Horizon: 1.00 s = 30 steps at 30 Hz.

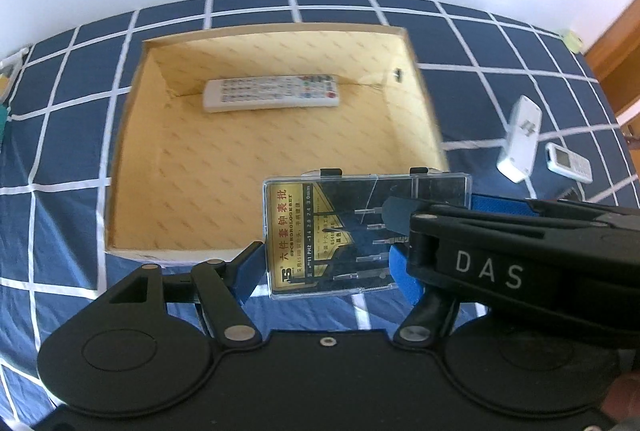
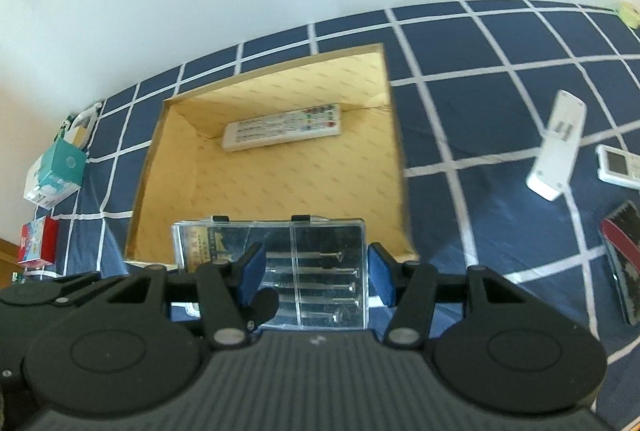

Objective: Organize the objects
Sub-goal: 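Carry the screwdriver case with the right tool over the box, then lower the screwdriver case into the box beside the remote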

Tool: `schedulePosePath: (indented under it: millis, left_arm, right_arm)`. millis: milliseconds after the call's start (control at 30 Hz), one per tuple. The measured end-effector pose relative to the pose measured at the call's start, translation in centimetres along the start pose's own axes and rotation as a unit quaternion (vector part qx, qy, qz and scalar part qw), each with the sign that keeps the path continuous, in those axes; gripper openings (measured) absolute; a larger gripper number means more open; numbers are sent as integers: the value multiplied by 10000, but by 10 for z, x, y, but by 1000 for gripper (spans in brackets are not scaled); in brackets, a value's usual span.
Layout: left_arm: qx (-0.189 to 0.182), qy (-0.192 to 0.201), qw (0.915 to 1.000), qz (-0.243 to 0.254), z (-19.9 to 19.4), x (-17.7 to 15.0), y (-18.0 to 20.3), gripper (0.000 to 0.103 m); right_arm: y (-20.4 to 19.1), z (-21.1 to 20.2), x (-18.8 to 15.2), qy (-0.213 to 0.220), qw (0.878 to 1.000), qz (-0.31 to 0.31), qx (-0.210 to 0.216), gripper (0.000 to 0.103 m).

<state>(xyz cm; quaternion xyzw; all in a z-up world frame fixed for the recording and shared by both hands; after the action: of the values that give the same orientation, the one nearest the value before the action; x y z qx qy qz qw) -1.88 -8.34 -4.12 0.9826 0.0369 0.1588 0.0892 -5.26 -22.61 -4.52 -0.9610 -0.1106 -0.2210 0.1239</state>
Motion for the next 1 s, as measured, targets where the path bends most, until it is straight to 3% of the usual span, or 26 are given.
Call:
schedulePosePath:
  millis: [400, 667, 1000]
  left_arm:
    - [39, -235, 9994, -267, 42, 60, -38, 67]
    - [74, -602, 9976, -346, 97, 94, -50, 67]
    - [101, -1057, 9936, -391, 162, 113, -55, 67]
  right_arm:
    - [-28, 61, 55, -278, 9994, -196, 93, 55]
    - [-17, 121, 86, -632, 9977, -187, 151, 55]
    - [4, 190, 97, -1099, 9938, -57, 171, 55]
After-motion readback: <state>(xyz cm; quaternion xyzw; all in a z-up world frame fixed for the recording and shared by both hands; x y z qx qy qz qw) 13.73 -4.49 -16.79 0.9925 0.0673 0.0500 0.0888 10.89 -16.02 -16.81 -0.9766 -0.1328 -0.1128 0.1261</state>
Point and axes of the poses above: each gripper's, at about its wrist camera, not at the fingertips, and z roughly the way its jaws point, y to its right, x to its top, the point moved 2 cm from there along z, roughly the way its jaws point, and after that the axes turned 14 degrees about -z, right-handed, at the moved point
